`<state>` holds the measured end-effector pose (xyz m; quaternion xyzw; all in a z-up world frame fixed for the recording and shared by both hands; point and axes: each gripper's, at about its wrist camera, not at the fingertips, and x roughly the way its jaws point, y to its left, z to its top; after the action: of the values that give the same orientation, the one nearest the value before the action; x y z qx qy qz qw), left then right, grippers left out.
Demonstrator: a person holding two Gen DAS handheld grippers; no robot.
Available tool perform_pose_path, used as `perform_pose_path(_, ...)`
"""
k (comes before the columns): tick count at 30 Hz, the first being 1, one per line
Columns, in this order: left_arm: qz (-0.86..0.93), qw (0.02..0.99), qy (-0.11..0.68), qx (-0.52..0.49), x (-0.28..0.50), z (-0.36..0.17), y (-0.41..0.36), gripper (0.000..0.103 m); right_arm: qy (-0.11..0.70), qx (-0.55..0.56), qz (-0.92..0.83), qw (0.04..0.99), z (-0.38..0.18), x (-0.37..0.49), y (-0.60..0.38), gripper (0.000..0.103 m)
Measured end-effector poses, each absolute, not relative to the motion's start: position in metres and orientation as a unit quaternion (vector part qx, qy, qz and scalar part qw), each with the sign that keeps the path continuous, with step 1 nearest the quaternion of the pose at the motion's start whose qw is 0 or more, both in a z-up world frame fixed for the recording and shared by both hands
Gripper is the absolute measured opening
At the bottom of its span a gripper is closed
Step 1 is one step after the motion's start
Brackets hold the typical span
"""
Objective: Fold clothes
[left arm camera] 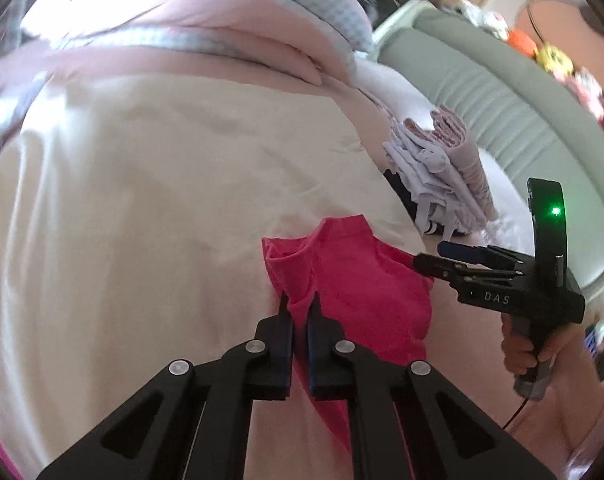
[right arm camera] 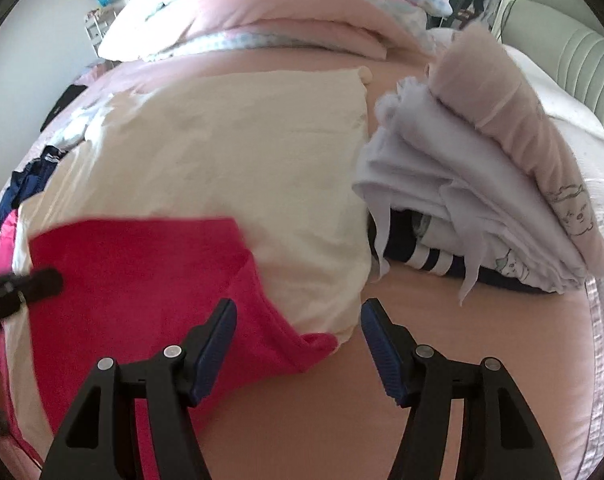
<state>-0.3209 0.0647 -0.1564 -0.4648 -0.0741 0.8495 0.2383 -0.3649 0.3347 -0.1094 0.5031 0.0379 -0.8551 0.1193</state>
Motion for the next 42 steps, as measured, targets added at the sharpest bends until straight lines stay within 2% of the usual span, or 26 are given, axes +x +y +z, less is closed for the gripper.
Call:
perform_pose_path(8,0.834,0.246,-0.001,-0.494,-0.380,-0.185,0.079,0.004,0.081,0.514,-0.848,0.097,-0.140,-0.382,0.322,0.064)
perform_pose_path(11,0.831,0.233,0.016,-0.505,-0.382,-0.202,0.085,0.007,0.085,0.514,-0.848,0.095,-0.147,-0.385,0.326,0.064)
perform_pose_path(18,0.858,0.188,-0.025,-0.477,-0.322,-0.175,0.046,0.009,0.085,0.480,-0.868,0.093,-0.128,-0.376,0.326,0.064)
perform_pose_path(24,0.819,0.304,-0.049,-0.485,-0.226,-0.168,0.049,0.009,0.068,0.463,-0.879,0.091,-0.104,-0.334,0.325,0.064)
perform_pose_path(27,0.786,0.357,-0.068,-0.500,-0.185,-0.175,0.058,0.009,0.005,0.483,-0.869,0.106,-0.113,-0.306,0.316,0.064)
perform_pose_path(31,0.789,0.323,-0.013,-0.522,-0.153,-0.200,0.060,0.008,0.018,0.494,-0.859,0.133,-0.123,-0.268,0.288,0.064)
perform_pose_path(37,0.791,0.331,0.033,-0.514,-0.134,-0.199,0.048,0.008,0.038,0.509,-0.843,0.171,-0.140,-0.210,0.245,0.064)
perform_pose_path(42,0.786,0.343,0.010,-0.515,-0.114,-0.201,0.034,0.008,0.054,0.517,-0.835,0.179,-0.145,-0.177,0.237,0.066)
